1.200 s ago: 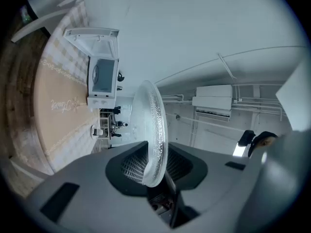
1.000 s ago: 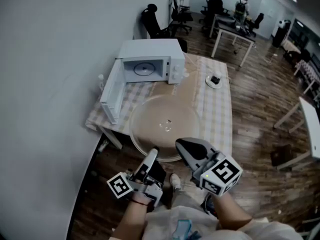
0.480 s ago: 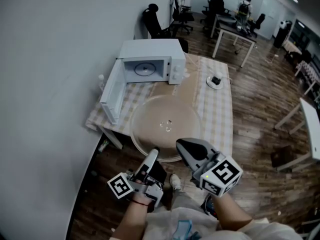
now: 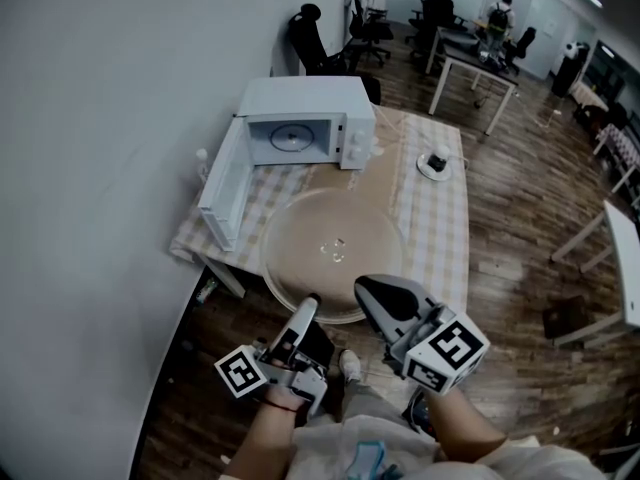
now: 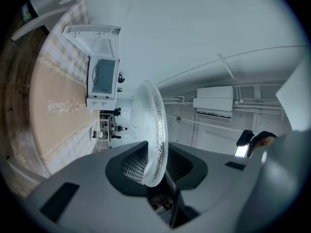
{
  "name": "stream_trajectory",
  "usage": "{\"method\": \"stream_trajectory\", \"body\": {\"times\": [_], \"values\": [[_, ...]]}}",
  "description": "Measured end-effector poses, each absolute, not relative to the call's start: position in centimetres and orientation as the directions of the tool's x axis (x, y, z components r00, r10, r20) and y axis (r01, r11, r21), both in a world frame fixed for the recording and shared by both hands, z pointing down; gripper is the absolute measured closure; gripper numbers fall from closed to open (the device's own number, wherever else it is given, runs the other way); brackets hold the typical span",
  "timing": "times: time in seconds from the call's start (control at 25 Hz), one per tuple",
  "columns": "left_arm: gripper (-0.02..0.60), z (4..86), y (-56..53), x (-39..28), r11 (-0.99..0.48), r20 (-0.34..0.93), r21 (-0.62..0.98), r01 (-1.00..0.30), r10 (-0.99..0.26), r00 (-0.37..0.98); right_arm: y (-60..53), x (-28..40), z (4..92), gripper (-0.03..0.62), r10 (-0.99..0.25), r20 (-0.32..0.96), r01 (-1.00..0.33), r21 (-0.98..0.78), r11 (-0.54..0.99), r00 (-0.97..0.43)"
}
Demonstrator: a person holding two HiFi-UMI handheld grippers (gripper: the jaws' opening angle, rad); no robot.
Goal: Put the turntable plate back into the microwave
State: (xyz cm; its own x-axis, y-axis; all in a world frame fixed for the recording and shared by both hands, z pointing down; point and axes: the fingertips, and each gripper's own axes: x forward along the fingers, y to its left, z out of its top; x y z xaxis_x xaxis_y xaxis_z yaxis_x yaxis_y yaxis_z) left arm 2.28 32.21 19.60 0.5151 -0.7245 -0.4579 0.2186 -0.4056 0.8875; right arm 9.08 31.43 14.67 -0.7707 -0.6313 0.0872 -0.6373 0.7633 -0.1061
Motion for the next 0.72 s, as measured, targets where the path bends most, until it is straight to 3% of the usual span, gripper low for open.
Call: {"method": "stream_trajectory", "body": {"times": [0.72], "values": [[0.491,20.2,25.7,2.1,-0.398,-0.451,0.892,0.214,-0.754,0.478,24.6,8.8,15.1,0.562,-0.592,0.093,-0.599,-0.118,0.792,-0.801]]}}
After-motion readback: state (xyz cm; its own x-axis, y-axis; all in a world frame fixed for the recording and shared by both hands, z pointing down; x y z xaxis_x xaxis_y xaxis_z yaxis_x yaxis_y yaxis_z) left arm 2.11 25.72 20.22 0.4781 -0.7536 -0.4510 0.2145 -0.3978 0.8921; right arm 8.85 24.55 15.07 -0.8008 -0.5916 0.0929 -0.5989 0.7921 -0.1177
